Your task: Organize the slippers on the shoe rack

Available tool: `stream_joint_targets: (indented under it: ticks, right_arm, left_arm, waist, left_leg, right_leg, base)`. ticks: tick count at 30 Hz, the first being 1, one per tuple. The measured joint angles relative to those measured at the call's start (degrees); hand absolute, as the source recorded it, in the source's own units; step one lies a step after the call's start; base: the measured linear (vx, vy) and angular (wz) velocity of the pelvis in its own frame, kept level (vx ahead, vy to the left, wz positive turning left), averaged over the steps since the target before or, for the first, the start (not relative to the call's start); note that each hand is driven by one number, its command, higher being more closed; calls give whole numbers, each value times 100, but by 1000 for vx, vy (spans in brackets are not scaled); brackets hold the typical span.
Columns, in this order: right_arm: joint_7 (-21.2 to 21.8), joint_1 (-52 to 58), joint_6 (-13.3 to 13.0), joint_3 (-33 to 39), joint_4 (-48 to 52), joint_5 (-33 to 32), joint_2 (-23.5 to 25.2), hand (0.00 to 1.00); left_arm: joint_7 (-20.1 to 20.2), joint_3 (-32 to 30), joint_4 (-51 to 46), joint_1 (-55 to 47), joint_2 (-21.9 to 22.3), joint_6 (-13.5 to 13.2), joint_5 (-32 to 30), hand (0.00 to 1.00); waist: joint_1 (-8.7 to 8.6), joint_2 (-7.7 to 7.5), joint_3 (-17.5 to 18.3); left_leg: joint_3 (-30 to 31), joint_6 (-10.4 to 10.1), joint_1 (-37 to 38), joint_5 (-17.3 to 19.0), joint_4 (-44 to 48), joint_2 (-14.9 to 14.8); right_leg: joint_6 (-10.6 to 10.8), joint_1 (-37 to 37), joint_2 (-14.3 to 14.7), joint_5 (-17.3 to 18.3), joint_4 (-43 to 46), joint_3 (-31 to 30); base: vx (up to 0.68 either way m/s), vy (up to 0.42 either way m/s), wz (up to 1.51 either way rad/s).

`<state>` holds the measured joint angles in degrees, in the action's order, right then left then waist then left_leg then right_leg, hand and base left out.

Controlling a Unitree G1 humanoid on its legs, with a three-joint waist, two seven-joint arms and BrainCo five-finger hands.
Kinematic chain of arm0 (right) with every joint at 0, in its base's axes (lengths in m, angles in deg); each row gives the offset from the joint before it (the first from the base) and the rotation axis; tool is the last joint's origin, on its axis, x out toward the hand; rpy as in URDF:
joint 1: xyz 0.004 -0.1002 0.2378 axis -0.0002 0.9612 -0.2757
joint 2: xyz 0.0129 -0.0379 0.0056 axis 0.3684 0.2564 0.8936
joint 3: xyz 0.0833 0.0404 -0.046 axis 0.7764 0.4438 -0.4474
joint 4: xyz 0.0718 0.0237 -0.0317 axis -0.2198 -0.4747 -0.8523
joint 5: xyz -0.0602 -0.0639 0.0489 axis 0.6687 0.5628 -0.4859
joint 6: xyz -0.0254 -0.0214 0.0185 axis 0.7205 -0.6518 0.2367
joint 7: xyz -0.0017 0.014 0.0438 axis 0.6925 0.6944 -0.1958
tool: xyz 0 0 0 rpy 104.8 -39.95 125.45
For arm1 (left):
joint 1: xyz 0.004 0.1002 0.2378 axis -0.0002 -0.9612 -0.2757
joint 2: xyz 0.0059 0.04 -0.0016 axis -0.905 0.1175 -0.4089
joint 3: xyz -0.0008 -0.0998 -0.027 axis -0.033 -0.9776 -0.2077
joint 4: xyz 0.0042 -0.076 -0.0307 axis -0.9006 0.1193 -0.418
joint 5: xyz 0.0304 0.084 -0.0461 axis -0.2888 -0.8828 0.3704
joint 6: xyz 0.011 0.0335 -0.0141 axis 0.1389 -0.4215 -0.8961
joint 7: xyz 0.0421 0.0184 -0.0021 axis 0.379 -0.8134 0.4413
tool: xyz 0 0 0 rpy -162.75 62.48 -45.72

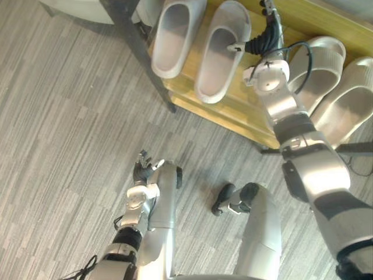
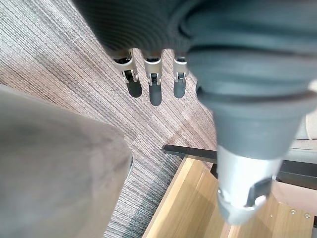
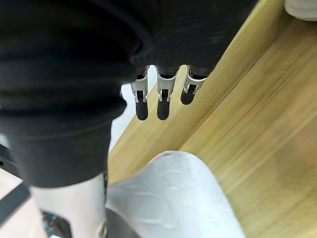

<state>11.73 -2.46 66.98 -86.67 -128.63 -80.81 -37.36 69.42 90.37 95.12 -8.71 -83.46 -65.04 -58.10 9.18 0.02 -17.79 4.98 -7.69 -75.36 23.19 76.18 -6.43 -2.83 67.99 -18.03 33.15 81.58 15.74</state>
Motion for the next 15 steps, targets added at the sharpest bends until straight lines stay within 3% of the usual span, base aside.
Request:
stream_joint_targets:
  ticks: [5, 8, 15]
  right_arm:
    - [-222, 1008, -205, 314, 1369, -411, 719, 0]
    - [-245, 1497, -331, 461, 1641, -646, 1187, 0]
    - [-253, 2026, -397, 963, 1991, -1097, 1751, 0]
  left_arm:
    - [-2, -64, -18, -116, -28, 36, -2, 0]
    - [-2, -225, -106, -208, -34, 120, -12, 0]
    - [-42, -395, -176, -263, 13, 150, -13, 0]
  waist:
    - [-65, -43, -24]
    - [-129, -98, -55]
    - [-145, -167, -134]
  left_leg:
    - [-71, -1, 187, -1, -164, -37]
    - [-95, 0, 301, 0, -229, -80]
    - [-106, -2, 448, -1, -333, -94]
  right_leg:
    - [25, -113, 32, -11, -123, -31]
    - [28, -231, 77, -10, -202, -22]
    - [62, -371, 99, -11, -296, -11]
  base:
    - [11, -8, -1]
    - [34, -19, -3]
    - [0, 0, 0]
